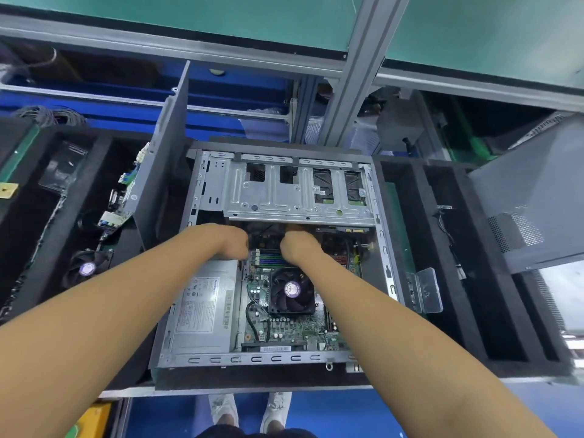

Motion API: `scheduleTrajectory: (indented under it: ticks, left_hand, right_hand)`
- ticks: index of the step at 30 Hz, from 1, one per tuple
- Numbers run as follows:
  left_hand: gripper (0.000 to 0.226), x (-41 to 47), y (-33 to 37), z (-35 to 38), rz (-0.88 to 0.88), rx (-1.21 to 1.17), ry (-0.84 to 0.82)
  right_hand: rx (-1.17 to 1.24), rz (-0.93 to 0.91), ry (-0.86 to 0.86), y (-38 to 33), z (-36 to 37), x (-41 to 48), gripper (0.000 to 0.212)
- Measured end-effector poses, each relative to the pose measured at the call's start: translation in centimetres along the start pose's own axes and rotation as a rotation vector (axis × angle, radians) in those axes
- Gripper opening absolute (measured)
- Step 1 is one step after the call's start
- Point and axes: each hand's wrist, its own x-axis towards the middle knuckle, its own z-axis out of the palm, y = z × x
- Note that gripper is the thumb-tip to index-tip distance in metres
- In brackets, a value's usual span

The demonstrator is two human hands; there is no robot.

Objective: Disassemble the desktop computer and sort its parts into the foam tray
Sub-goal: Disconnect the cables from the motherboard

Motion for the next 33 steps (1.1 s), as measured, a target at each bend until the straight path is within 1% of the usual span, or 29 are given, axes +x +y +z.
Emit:
scheduleTrajectory:
  ticks: [3, 5, 7, 9, 11, 13, 15, 18, 20, 22, 24, 26, 28, 31, 33]
  left_hand:
    - [0.032, 0.3, 0.3, -0.4, 0.077, 0.002, 0.063]
    - [0.038, 0.3, 1.2, -0.6, 0.15, 0.022, 0.068]
    - [0.038, 0.4, 2.4, -0.4, 0.214, 0.057, 0.069]
    - [0.03, 0.7, 3.3, 0.0, 0.266, 0.071, 0.121]
    - [0.025, 1.0, 4.0, 0.2, 0.289, 0.083, 0.179]
    - [0.026, 1.3, 4.3, 0.3, 0.286, 0.112, 0.203]
    - [0.028, 1.6, 4.5, 0.5, 0.287, 0.135, 0.216]
    - [0.033, 1.9, 5.0, 0.7, 0.356, 0.126, 0.248]
    - [0.036, 1.9, 5.6, 0.8, 0.428, 0.095, 0.265]
    - [0.036, 2.0, 6.3, 0.9, 0.478, 0.086, 0.275]
    - [0.035, 1.9, 7.2, 0.8, 0.487, 0.156, 0.297]
    - [0.034, 2.0, 8.7, 0.8, 0.484, 0.202, 0.345]
    - [0.035, 2.4, 10.5, 0.9, 0.484, 0.093, 0.345]
    - [0.034, 3.7, 13.0, 1.1, 0.461, -0.129, 0.309]
    - [0.029, 4.8, 14.5, 1.5, 0.431, -0.196, 0.302]
  right_hand:
    - [0.023, 0.001, -0.02, 0.9, 0.1, -0.4, 0.035]
    - [0.025, 0.009, -0.013, 1.1, 0.0, -0.8, 0.038]
    - [0.02, 0.015, 0.034, 1.2, 0.1, -1.3, 0.039]
    - [0.017, -0.001, 0.113, 1.7, 0.4, -2.0, 0.046]
    - [0.007, -0.039, 0.147, 2.4, 0.6, -3.1, 0.045]
    - [-0.009, -0.094, 0.133, 3.4, 0.5, -4.1, 0.04]
    - [0.013, -0.146, 0.096, 4.4, -0.3, -5.1, 0.041]
    - [0.07, -0.205, 0.066, 5.9, -1.5, -6.8, 0.041]
    - [0.106, -0.174, 0.075, 6.9, -1.9, -8.0, 0.035]
    - [0.066, -0.1, 0.06, 7.6, -2.3, -9.1, 0.03]
    - [-0.025, -0.036, 0.037, 7.9, -2.5, -9.8, 0.028]
    - [-0.016, -0.017, 0.03, 7.7, -2.4, -10.5, 0.026]
    - [0.02, -0.025, -0.029, 7.6, -2.2, -11.0, 0.026]
    - [0.075, -0.037, -0.186, 7.8, -1.6, -11.8, 0.026]
    - [0.074, -0.059, -0.222, 8.3, -1.0, -12.1, 0.026]
